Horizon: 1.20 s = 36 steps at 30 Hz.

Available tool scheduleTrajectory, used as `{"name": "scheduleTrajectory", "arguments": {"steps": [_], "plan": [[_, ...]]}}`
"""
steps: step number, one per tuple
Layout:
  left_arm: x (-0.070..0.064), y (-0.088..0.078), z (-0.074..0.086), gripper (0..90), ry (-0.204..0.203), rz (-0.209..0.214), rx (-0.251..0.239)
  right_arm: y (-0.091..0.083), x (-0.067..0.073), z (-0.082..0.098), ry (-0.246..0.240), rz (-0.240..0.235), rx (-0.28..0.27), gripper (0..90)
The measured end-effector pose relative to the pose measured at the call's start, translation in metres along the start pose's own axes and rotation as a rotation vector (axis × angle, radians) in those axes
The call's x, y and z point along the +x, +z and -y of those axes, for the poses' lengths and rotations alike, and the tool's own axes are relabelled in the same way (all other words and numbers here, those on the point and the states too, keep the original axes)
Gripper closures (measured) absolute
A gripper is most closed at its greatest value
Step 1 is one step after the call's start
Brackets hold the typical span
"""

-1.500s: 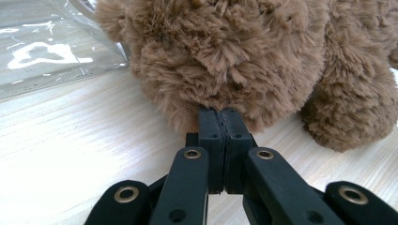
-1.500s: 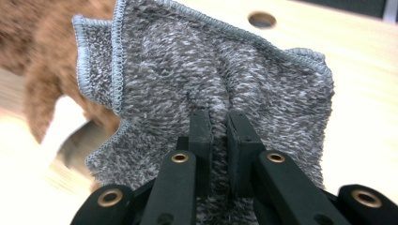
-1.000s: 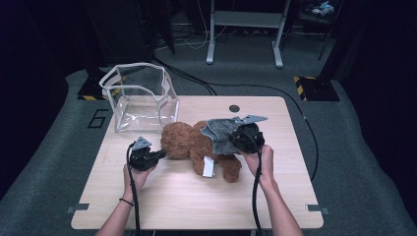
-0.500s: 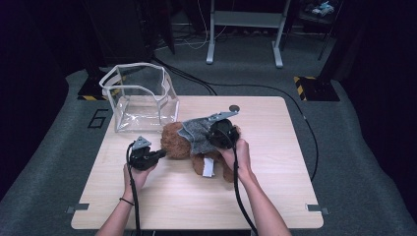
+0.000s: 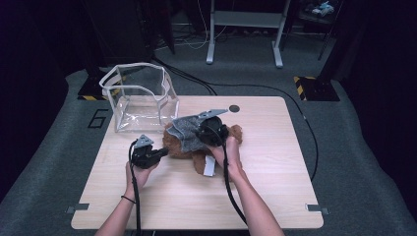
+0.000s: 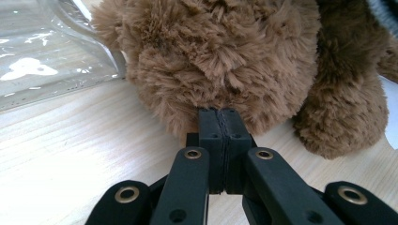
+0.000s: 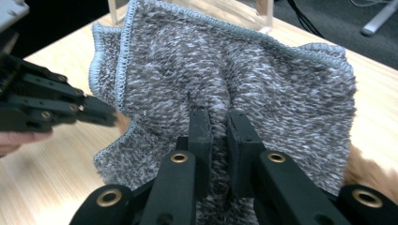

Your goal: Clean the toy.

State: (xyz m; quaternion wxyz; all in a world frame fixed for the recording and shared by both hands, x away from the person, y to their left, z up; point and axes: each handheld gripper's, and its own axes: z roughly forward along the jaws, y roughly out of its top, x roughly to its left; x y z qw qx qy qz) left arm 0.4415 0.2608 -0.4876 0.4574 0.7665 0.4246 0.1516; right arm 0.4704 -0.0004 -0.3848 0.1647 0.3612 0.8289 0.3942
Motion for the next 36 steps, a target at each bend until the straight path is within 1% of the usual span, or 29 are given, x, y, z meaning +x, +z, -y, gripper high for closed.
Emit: {"name": "scheduleTrajectory", "arguments": {"steps": [3, 5, 7, 9, 10, 11, 12, 15, 16, 20, 21, 24, 26, 27, 29, 31, 32, 34, 35, 36], "plan": [[-0.001, 0.002, -0.001, 89.4, 0.01, 0.005, -0.001, 0.009, 0.008, -0.004, 0.012, -0.013, 0.013, 81.9], [-0.001, 0.003, -0.001, 89.4, 0.005, 0.012, -0.006, 0.016, 0.011, -0.005, -0.005, -0.016, 0.018, 81.9], [-0.001, 0.004, -0.002, 89.4, 0.005, 0.019, -0.004, 0.022, 0.013, -0.005, 0.002, -0.017, 0.022, 81.9], [-0.001, 0.004, -0.003, 89.5, -0.001, 0.021, -0.007, 0.028, 0.013, -0.005, -0.004, -0.017, 0.032, 81.9], [-0.001, 0.004, -0.004, 89.5, 0.003, 0.024, -0.008, 0.029, 0.014, -0.004, 0.012, -0.011, 0.04, 82.0], [-0.001, 0.004, -0.005, 89.6, -0.003, 0.025, -0.008, 0.031, 0.014, -0.004, 0.007, -0.007, 0.044, 82.0], [-0.001, 0.004, -0.005, 89.6, 0.001, 0.02, -0.015, 0.032, 0.013, -0.003, -0.002, -0.005, 0.039, 82.0], [-0.001, 0.004, -0.006, 89.6, 0.003, 0.022, -0.01, 0.034, 0.012, -0.001, -0.002, 0.011, 0.051, 82.1], [-0.001, 0.004, -0.006, 89.6, 0.003, 0.022, -0.009, 0.033, 0.012, 0.0, 0.012, 0.015, 0.062, 82.1], [0.0, 0.004, -0.005, 89.7, -0.002, 0.021, -0.012, 0.031, 0.006, 0.004, 0.016, 0.037, 0.077, 82.1], [0.0, 0.004, -0.005, 89.6, -0.001, 0.021, -0.01, 0.031, 0.004, 0.005, 0.009, 0.046, 0.078, 82.1], [0.0, 0.004, -0.004, 89.6, -0.007, 0.02, -0.006, 0.027, -0.002, 0.008, 0.02, 0.059, 0.084, 82.1], [0.0, 0.004, -0.004, 89.7, -0.004, 0.021, -0.005, 0.025, -0.006, 0.009, 0.004, 0.067, 0.08, 82.1], [0.001, 0.005, -0.004, 89.7, -0.002, 0.02, -0.005, 0.023, -0.009, 0.01, 0.005, 0.074, 0.079, 82.1], [0.001, 0.004, -0.003, 89.7, -0.007, 0.019, -0.005, 0.02, -0.013, 0.011, 0.014, 0.079, 0.078, 82.1], [0.002, 0.004, -0.003, 89.7, 0.0, 0.02, -0.003, 0.016, -0.018, 0.013, 0.033, 0.093, 0.077, 82.1], [0.002, 0.004, -0.002, 89.8, -0.003, 0.02, -0.002, 0.014, -0.021, 0.013, 0.031, 0.096, 0.075, 82.1], [0.002, 0.004, -0.002, 89.8, -0.01, 0.021, 0.0, 0.009, -0.025, 0.015, 0.05, 0.107, 0.077, 82.1], [0.002, 0.004, -0.001, 89.8, -0.008, 0.022, 0.0, 0.008, -0.028, 0.016, 0.051, 0.108, 0.072, 82.0], [0.002, 0.005, -0.001, 89.8, -0.008, 0.021, -0.001, 0.006, -0.03, 0.018, 0.063, 0.116, 0.07, 82.1]]}}
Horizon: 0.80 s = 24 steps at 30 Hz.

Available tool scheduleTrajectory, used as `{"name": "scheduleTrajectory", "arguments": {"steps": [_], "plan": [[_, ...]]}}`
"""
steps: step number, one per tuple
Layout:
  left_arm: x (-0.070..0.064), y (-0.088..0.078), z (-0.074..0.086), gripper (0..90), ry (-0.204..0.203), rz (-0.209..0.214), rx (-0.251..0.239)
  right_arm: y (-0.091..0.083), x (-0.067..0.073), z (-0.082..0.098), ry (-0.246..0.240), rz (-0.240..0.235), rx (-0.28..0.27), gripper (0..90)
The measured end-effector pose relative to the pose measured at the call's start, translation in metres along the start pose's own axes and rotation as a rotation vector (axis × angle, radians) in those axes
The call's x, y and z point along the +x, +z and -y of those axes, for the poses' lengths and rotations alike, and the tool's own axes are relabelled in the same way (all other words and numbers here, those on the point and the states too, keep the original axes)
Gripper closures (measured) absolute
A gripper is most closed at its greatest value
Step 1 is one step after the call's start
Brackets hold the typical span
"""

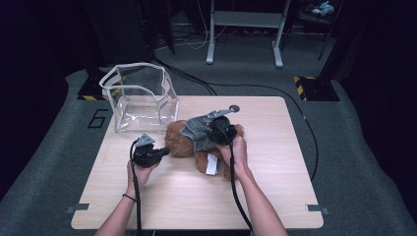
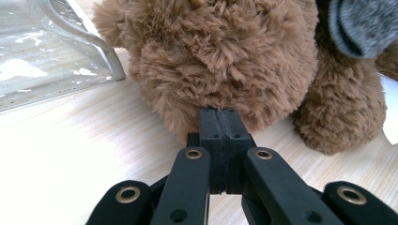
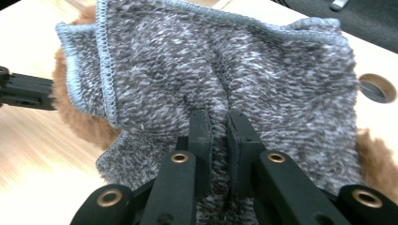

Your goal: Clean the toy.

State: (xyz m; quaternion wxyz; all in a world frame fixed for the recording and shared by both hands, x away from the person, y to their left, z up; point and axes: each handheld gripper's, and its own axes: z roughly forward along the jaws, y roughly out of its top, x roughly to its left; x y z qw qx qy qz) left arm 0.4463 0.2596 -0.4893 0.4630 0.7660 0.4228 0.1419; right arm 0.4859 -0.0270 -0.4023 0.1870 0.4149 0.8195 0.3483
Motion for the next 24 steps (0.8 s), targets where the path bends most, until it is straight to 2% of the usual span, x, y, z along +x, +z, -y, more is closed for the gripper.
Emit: {"name": "scheduleTrajectory", "arguments": {"steps": [8, 17, 24], "plan": [[0.0, 0.0, 0.0, 89.9, 0.006, -0.002, 0.006, -0.012, -0.021, 0.01, 0.041, 0.034, -0.016, 82.1], [0.001, 0.001, 0.0, 89.9, 0.004, -0.005, 0.011, -0.022, -0.046, 0.026, 0.111, 0.062, -0.017, 82.2], [0.001, 0.001, 0.0, 90.0, 0.006, -0.007, 0.015, -0.023, -0.057, 0.034, 0.146, 0.069, -0.015, 82.3]]}}
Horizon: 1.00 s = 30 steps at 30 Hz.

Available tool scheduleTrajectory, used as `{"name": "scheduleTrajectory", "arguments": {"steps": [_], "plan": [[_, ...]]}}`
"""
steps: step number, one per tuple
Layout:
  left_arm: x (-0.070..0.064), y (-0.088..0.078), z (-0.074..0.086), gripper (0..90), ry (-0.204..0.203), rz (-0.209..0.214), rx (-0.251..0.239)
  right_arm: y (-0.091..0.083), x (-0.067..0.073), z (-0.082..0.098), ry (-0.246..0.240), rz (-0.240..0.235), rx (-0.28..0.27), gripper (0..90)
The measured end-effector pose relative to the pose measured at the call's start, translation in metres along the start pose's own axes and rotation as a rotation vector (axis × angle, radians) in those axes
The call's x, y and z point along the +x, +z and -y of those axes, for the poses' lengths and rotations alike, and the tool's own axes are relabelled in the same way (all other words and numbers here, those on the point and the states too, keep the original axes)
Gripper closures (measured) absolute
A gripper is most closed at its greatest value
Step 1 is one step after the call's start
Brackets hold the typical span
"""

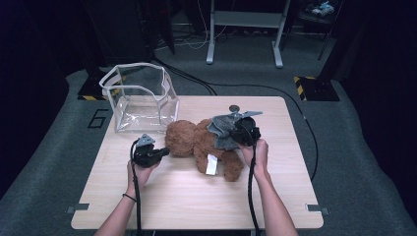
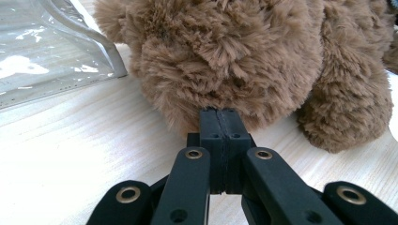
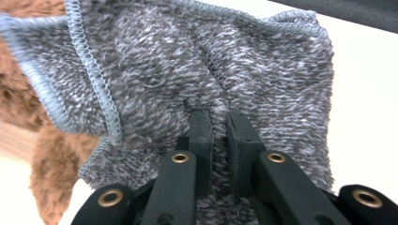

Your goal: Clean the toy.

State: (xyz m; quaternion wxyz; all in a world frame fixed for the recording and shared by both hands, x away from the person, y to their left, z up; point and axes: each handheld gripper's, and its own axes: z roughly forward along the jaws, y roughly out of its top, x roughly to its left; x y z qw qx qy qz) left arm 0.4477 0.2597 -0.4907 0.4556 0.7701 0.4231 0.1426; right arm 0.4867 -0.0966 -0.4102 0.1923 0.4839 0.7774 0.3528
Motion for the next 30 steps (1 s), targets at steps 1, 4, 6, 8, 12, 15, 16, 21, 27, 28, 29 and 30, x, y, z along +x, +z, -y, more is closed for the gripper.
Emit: {"name": "scheduleTrajectory", "arguments": {"steps": [1, 4, 6, 8, 12, 15, 16, 21, 27, 28, 29, 30], "plan": [[0.0, 0.0, 0.0, 90.0, -0.001, 0.002, 0.001, 0.0, -0.002, 0.001, 0.004, -0.002, 0.002, 82.3], [0.0, 0.0, 0.0, 89.9, -0.003, 0.002, 0.002, 0.002, -0.007, 0.007, 0.02, 0.004, 0.001, 82.5], [0.0, 0.001, 0.0, 90.0, -0.003, 0.001, 0.0, 0.004, -0.011, 0.012, 0.042, 0.008, 0.01, 82.5], [0.0, 0.001, 0.0, 90.0, -0.005, 0.003, 0.004, 0.006, -0.015, 0.016, 0.06, 0.008, 0.015, 82.5], [0.0, 0.002, 0.0, 90.0, -0.008, 0.001, 0.006, 0.01, -0.021, 0.024, 0.086, -0.003, 0.025, 82.6], [-0.001, 0.003, -0.001, 89.9, -0.01, 0.0, 0.011, 0.014, -0.024, 0.028, 0.113, -0.025, 0.032, 82.6], [0.0, 0.003, -0.001, 90.0, -0.009, 0.001, 0.013, 0.016, -0.024, 0.03, 0.119, -0.025, 0.041, 82.6], [0.0, 0.004, -0.001, 90.0, -0.011, 0.003, 0.014, 0.024, -0.028, 0.035, 0.137, -0.043, 0.056, 82.6], [-0.001, 0.006, -0.001, 90.0, -0.014, 0.006, 0.016, 0.034, -0.029, 0.04, 0.145, -0.048, 0.093, 82.6], [-0.001, 0.006, -0.001, 89.9, -0.013, 0.006, 0.017, 0.036, -0.029, 0.041, 0.138, -0.048, 0.097, 82.6], [-0.001, 0.006, -0.001, 89.9, -0.014, 0.007, 0.016, 0.037, -0.029, 0.042, 0.15, -0.049, 0.102, 82.5], [-0.001, 0.007, -0.001, 90.0, -0.014, 0.005, 0.012, 0.039, -0.029, 0.043, 0.147, -0.046, 0.102, 82.6]]}}
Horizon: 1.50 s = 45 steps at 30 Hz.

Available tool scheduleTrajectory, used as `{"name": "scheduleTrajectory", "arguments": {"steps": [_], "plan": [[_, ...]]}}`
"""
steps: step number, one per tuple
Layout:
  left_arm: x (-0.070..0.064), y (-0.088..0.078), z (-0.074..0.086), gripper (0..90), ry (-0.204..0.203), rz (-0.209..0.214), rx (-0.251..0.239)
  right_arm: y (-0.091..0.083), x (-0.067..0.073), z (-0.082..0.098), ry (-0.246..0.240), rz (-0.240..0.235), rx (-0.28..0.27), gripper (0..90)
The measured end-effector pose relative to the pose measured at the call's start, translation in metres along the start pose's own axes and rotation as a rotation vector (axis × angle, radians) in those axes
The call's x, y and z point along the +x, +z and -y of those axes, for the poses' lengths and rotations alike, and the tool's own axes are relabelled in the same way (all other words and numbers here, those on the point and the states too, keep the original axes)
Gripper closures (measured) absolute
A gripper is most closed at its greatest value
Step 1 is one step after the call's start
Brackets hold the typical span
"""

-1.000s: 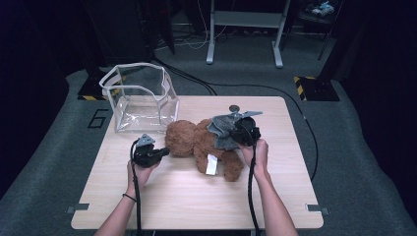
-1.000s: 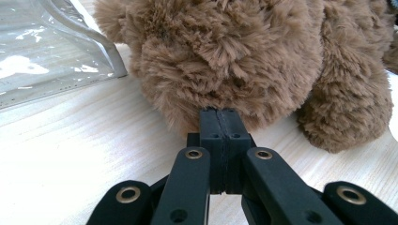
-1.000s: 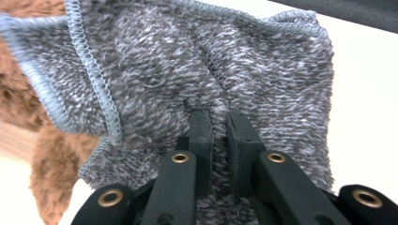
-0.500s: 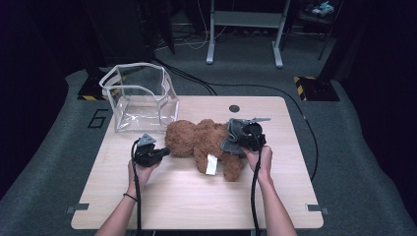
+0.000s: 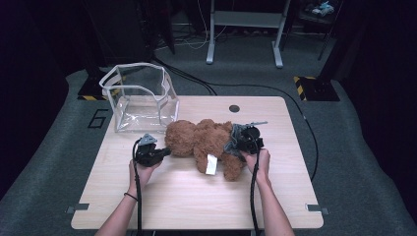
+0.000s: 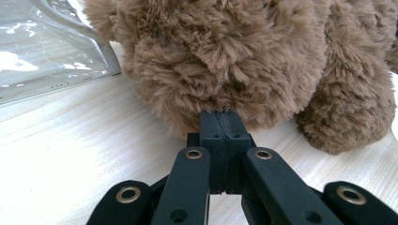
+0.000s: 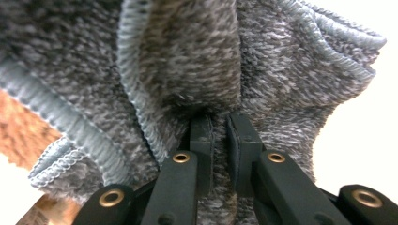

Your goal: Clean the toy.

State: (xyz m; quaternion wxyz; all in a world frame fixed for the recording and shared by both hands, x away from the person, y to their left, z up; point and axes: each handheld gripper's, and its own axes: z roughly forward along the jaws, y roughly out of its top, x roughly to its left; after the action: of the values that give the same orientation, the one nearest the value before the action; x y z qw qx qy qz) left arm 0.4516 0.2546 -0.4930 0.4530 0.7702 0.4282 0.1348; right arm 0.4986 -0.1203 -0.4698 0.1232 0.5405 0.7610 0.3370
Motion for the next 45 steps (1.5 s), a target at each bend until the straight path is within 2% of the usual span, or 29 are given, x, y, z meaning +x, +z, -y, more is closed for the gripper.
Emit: {"name": "scheduleTrajectory", "arguments": {"steps": [6, 10, 12, 16, 17, 19, 22, 24, 25, 30, 32, 37, 42, 43, 44, 45], "plan": [[0.001, 0.0, 0.0, 90.0, -0.002, 0.007, 0.002, 0.006, -0.001, 0.002, 0.004, 0.0, 0.021, 82.5], [0.001, -0.001, 0.001, 90.0, -0.007, 0.004, 0.001, 0.01, -0.001, 0.003, -0.026, 0.027, 0.042, 82.5], [0.002, -0.001, 0.001, 89.9, -0.004, 0.004, 0.002, 0.012, -0.001, 0.004, -0.037, 0.045, 0.046, 82.5], [0.004, -0.002, 0.001, 90.0, -0.004, 0.003, 0.0, 0.013, -0.002, 0.006, -0.088, 0.129, 0.073, 82.4], [0.004, -0.002, 0.001, 90.0, -0.006, 0.005, 0.001, 0.01, -0.003, 0.005, -0.08, 0.151, 0.077, 82.4], [0.004, -0.002, 0.002, 89.9, -0.005, 0.006, 0.003, 0.004, -0.007, 0.004, -0.082, 0.169, 0.054, 82.4], [0.004, -0.002, 0.001, 89.9, 0.002, 0.004, 0.007, -0.014, -0.019, 0.0, -0.052, 0.186, -0.025, 82.2], [0.004, -0.001, 0.001, 89.9, 0.0, 0.005, 0.006, -0.025, -0.026, -0.005, -0.022, 0.169, -0.075, 82.2], [0.004, -0.001, 0.001, 89.9, 0.002, 0.004, 0.007, -0.028, -0.028, -0.007, -0.01, 0.172, -0.083, 82.2], [0.003, 0.0, 0.001, 89.9, -0.001, 0.0, 0.008, -0.029, -0.03, -0.022, -0.032, 0.134, -0.115, 82.0], [0.003, 0.0, 0.001, 89.9, 0.003, 0.001, 0.012, -0.026, -0.028, -0.027, -0.047, 0.133, -0.11, 81.9], [0.004, 0.0, 0.0, 89.9, 0.009, 0.001, 0.02, -0.014, -0.026, -0.038, -0.05, 0.095, -0.097, 81.8], [0.004, 0.001, 0.0, 89.9, 0.012, 0.0, 0.022, 0.0, -0.024, -0.045, -0.037, 0.025, -0.09, 81.8], [0.004, 0.001, 0.0, 90.0, 0.01, 0.004, 0.024, 0.003, -0.024, -0.045, -0.056, 0.013, -0.084, 81.9], [0.003, 0.001, 0.0, 89.9, 0.009, 0.003, 0.02, 0.006, -0.021, -0.046, -0.035, 0.008, -0.077, 81.9], [0.004, 0.001, 0.0, 89.9, 0.011, 0.004, 0.02, 0.009, -0.022, -0.046, -0.05, -0.006, -0.068, 82.0]]}}
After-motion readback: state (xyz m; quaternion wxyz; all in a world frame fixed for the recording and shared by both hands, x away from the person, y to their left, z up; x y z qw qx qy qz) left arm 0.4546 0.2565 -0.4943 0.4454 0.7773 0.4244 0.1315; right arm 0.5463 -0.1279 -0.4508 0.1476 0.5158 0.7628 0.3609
